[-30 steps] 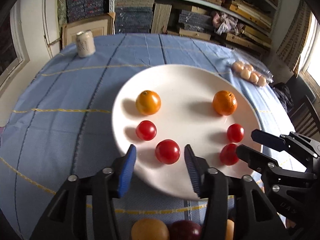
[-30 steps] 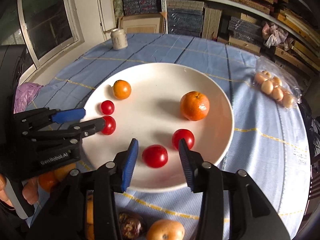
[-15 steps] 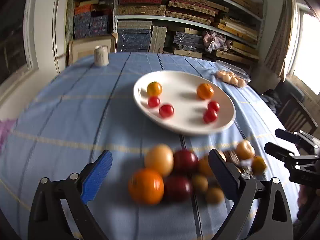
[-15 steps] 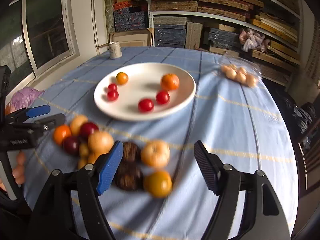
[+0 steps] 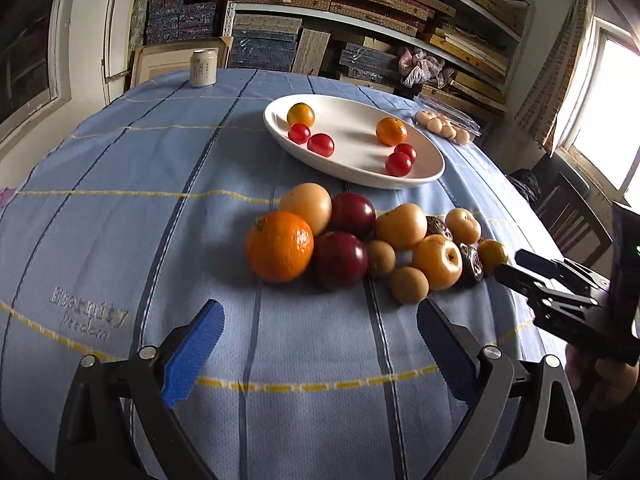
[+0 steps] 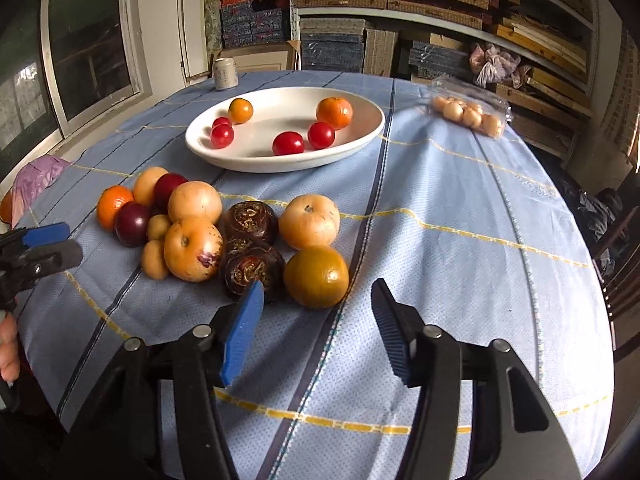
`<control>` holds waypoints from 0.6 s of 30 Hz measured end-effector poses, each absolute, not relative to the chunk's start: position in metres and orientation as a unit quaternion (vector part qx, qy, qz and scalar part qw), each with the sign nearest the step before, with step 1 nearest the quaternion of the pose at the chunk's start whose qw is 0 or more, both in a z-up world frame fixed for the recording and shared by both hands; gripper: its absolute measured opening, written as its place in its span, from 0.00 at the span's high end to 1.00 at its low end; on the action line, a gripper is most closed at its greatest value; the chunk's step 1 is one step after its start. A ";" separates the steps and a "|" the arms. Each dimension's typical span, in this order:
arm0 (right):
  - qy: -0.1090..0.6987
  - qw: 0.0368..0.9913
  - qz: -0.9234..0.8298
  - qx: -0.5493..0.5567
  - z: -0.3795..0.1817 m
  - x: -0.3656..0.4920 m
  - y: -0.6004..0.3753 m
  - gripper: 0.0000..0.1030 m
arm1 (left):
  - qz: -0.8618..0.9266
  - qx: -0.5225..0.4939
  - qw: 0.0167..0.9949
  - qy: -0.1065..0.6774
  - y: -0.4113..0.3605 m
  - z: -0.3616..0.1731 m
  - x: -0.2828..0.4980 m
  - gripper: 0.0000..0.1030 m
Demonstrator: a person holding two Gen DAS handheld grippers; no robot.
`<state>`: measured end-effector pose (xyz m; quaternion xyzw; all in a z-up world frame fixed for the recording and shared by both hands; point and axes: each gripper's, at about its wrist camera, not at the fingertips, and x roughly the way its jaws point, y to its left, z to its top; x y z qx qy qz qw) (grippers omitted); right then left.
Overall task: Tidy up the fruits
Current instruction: 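Grasp a yellow-brown tomato with the right gripper while the left grasps a mandarin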
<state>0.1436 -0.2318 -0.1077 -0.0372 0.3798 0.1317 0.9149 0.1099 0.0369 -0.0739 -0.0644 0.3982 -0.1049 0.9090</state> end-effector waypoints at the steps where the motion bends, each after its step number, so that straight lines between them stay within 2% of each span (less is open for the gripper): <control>1: 0.381 0.915 0.129 -0.037 -0.109 0.146 -0.231 0.47 | -0.104 -0.066 0.909 0.398 0.038 -0.073 0.109 0.05; 8: 0.393 0.911 0.123 -0.010 -0.113 0.170 -0.234 0.47 | -0.103 -0.064 0.912 0.392 0.037 -0.069 0.103 0.05; 10: 0.398 0.908 0.132 0.006 -0.114 0.174 -0.236 0.51 | -0.102 -0.063 0.911 0.394 0.036 -0.069 0.103 0.05; 12: 0.397 0.906 0.143 0.007 -0.113 0.174 -0.234 0.63 | -0.101 -0.063 0.911 0.395 0.037 -0.069 0.104 0.05; 18: 0.349 0.928 0.128 -0.007 -0.102 0.153 -0.233 0.64 | -0.093 -0.067 0.909 0.402 0.040 -0.073 0.110 0.05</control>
